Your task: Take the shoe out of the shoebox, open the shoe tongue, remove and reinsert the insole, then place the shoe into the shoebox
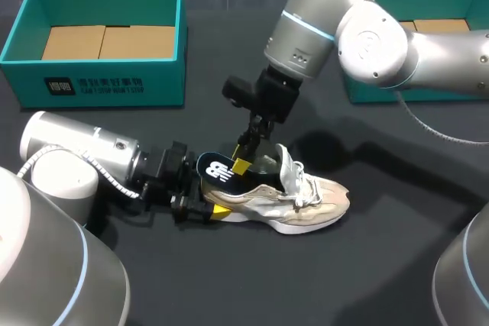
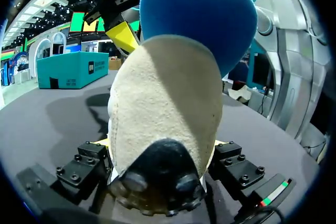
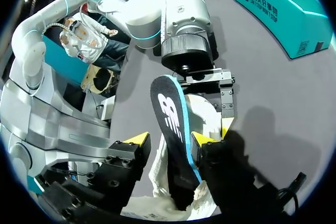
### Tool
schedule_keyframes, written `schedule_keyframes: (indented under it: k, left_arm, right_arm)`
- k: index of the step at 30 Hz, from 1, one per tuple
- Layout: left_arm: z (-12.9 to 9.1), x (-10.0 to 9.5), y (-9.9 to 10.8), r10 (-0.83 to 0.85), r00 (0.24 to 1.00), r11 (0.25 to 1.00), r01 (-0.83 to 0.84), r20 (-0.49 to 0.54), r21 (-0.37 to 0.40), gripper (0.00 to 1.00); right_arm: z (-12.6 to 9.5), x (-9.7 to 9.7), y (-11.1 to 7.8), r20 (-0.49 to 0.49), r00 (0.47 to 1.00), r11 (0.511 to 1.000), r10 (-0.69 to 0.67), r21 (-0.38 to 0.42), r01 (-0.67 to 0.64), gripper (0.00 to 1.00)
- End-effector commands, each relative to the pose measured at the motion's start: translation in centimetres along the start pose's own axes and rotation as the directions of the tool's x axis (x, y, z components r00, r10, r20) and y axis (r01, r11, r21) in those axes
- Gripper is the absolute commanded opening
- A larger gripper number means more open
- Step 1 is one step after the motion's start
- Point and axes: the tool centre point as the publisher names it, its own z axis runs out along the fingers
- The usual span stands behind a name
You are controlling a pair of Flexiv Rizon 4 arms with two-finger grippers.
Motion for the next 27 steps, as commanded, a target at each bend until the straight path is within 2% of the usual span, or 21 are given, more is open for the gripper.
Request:
schedule_keyframes:
  k: [1,13,27]
  left_arm:
    - [0.1,-0.1,0.2,0.0,1.0,1.0,0.0,0.0,-0.001,0.0]
    - [0.1,-0.1,0.2,0.0,1.0,1.0,0.0,0.0,-0.001,0.0]
    - [0.1,-0.1,0.2,0.0,1.0,1.0,0.0,0.0,-0.001,0.0]
  right_arm:
    - [0.5,-0.7,0.1,-0.02,1.0,1.0,-0.003,-0.005,0.002,0.48]
    - [1.5,-1.6,0.2,-0.098,0.995,0.999,-0.025,-0.029,0.022,0.48]
    - [3.4,-1.1,-1.4,-0.187,0.982,0.995,-0.008,-0.095,-0.01,0.46]
